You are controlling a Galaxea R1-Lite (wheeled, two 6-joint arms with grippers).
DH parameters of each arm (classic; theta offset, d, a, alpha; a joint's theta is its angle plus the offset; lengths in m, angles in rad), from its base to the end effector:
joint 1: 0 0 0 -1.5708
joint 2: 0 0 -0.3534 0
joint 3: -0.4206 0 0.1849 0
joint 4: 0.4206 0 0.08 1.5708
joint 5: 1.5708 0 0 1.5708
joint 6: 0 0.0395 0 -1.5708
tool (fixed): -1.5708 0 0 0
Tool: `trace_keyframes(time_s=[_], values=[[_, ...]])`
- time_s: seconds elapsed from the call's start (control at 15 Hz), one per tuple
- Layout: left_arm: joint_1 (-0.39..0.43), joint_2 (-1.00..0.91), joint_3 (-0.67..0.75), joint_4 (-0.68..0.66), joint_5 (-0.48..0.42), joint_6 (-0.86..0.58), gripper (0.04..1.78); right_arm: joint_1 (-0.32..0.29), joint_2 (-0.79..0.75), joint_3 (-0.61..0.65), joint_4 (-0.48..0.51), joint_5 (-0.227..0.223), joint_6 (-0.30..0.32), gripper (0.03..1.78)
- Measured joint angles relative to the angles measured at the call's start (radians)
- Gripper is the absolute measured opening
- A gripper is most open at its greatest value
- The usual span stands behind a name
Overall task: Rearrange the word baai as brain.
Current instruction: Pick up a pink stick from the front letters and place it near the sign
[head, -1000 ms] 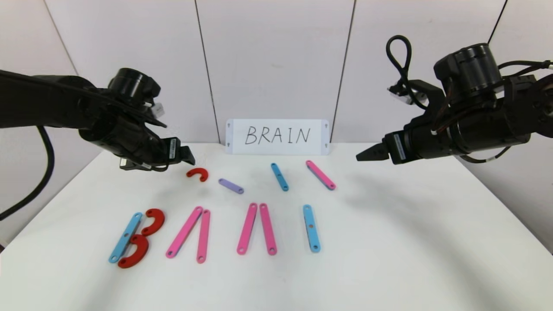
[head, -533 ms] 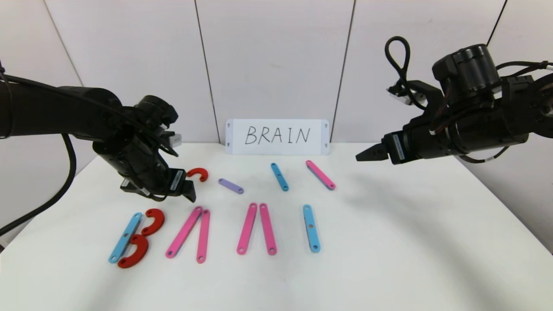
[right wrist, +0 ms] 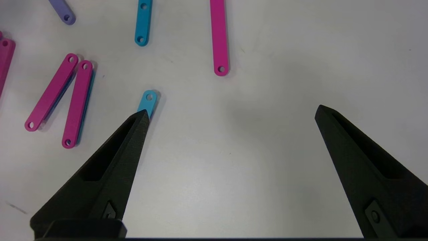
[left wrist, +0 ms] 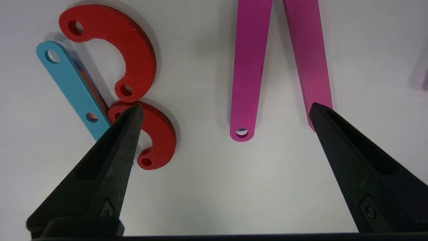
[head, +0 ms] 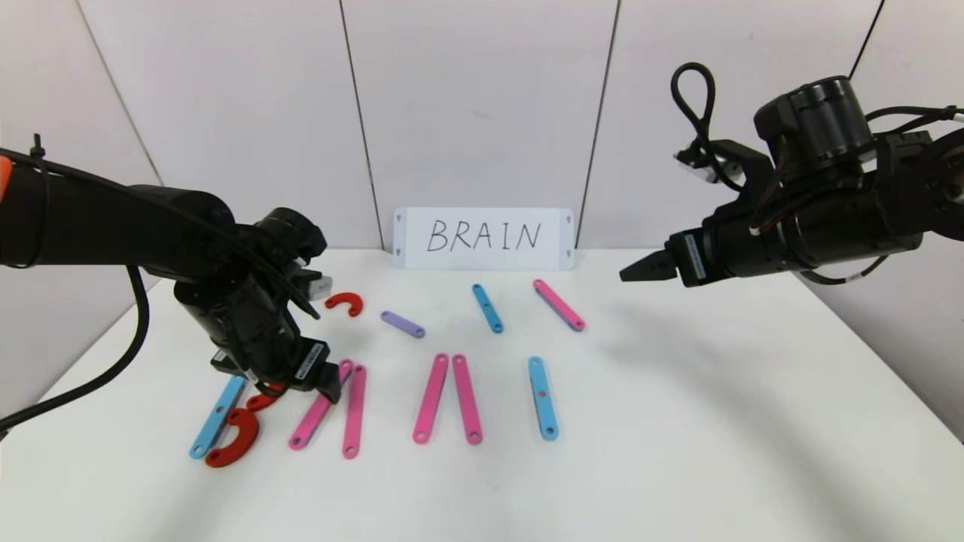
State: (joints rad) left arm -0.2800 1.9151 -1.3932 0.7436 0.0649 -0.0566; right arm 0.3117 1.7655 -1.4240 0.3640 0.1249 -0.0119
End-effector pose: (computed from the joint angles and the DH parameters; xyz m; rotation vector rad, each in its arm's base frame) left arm 0.3266 -0.0913 0.2001 0.1687 1.2524 -0.1500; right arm 0.3254 0.1100 0.2840 -0.0775 0.7054 0.4225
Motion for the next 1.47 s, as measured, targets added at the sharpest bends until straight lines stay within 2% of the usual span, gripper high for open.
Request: trace_keyframes(time_s=[0.33, 0.8, 0.93, 1.2, 1.47], values=[[-0.025, 0.011, 0.034, -0.069, 0.018, 0.001, 1.73, 0.002, -0.005, 0.002, 0.000, 0.000, 0.000, 1.74], [-0.005, 0.060, 0.037, -0.094, 0.016, 0.021, 1.73, 0.003, -0.007, 0.002, 0.000, 0.000, -0.006, 1.74], [-0.003, 0.057, 0.038, -0.095, 0.004, 0.027, 1.73, 0.004, -0.007, 0.003, 0.000, 0.000, -0.011, 1.74], [-0.005, 0.044, 0.035, -0.096, -0.085, 0.026, 1.73, 0.004, -0.005, 0.003, 0.000, 0.000, -0.011, 1.74], [-0.005, 0.041, 0.030, -0.097, -0.062, 0.023, 1.73, 0.004, -0.005, 0.003, 0.000, 0.000, -0.013, 1.74]])
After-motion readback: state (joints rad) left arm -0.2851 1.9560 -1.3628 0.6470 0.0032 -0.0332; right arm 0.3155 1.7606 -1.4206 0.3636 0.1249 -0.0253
